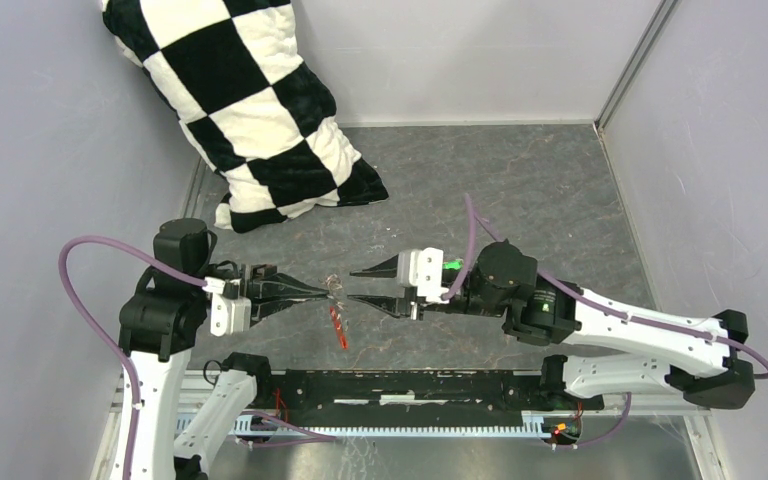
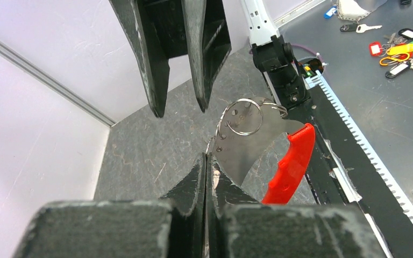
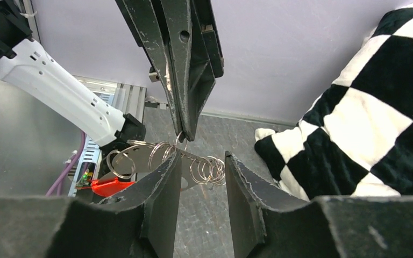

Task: Put the keys on the keyring
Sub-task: Adjust the keyring.

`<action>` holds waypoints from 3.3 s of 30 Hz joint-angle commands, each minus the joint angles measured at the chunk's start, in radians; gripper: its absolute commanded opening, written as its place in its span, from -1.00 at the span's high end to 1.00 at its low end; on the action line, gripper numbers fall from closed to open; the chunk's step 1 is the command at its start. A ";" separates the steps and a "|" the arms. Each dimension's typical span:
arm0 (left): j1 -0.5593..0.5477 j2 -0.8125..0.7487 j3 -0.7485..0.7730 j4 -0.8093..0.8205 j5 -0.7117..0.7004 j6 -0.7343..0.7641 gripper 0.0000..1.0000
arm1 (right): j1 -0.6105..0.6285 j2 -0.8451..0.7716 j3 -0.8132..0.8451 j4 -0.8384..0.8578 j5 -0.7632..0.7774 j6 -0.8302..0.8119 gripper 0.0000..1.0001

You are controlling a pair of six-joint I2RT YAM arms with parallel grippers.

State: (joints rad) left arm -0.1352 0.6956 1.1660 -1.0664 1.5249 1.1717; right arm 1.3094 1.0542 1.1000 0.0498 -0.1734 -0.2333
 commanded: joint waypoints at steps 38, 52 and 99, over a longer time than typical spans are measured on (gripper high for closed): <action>-0.001 -0.029 0.004 0.025 0.069 -0.032 0.96 | 0.144 0.075 -0.013 0.107 0.285 -0.046 0.49; -0.001 -0.052 -0.058 0.026 0.032 -0.026 0.79 | 0.145 0.078 0.017 0.061 0.287 -0.044 0.99; -0.001 -0.035 -0.016 0.033 0.071 -0.124 0.96 | 0.182 0.022 -0.012 -0.106 0.346 -0.045 -0.03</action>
State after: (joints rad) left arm -0.1371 0.6453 1.1065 -1.0595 1.5177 1.1202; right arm 1.4879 1.0653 1.0870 -0.1379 0.1478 -0.2886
